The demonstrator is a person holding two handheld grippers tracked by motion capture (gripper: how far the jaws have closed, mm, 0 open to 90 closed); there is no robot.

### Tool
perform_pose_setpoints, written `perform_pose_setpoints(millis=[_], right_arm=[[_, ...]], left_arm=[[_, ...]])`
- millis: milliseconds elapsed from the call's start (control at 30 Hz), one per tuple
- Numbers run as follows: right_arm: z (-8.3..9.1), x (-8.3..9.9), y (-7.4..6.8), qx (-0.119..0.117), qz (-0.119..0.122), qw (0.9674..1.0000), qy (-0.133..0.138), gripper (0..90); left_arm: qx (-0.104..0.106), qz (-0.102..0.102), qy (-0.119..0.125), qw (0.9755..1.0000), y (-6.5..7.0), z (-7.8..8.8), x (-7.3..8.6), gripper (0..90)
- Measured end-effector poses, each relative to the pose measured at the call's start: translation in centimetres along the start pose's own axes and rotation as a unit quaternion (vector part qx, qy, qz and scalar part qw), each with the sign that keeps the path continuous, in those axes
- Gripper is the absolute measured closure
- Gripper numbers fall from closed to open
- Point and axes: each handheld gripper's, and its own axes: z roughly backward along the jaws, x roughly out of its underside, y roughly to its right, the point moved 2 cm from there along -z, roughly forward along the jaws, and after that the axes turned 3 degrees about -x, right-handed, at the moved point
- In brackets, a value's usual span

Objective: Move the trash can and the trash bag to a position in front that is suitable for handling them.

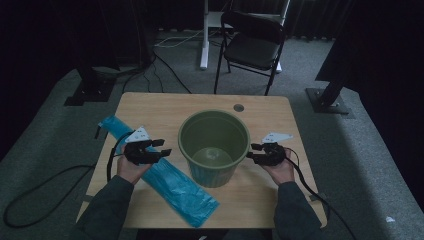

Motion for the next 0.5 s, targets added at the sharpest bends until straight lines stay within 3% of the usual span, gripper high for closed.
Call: perform_pose_setpoints(millis=[100, 267, 500], right_arm=[[-0.1, -0.3, -0.2, -0.002, 0.002, 1.0000, 0.004, 51.7], [-0.3, -0.8, -0.6, 0.004, 0.007, 0.9999, 0.008, 51.8], [-0.7, -1.2, -0.6, -0.001, -0.004, 0.9998, 0.019, 51.7]], left_arm=[[0.016, 0.009, 0.008, 0.9998, 0.3, -1.0, -0.4, 44.8], [0.017, 0.005, -0.004, 0.9998, 0.9, -2.2, -0.8, 44.8], [0.024, 0.004, -0.018, 0.9995, 1.3, -3.4, -1.1, 46.6]])
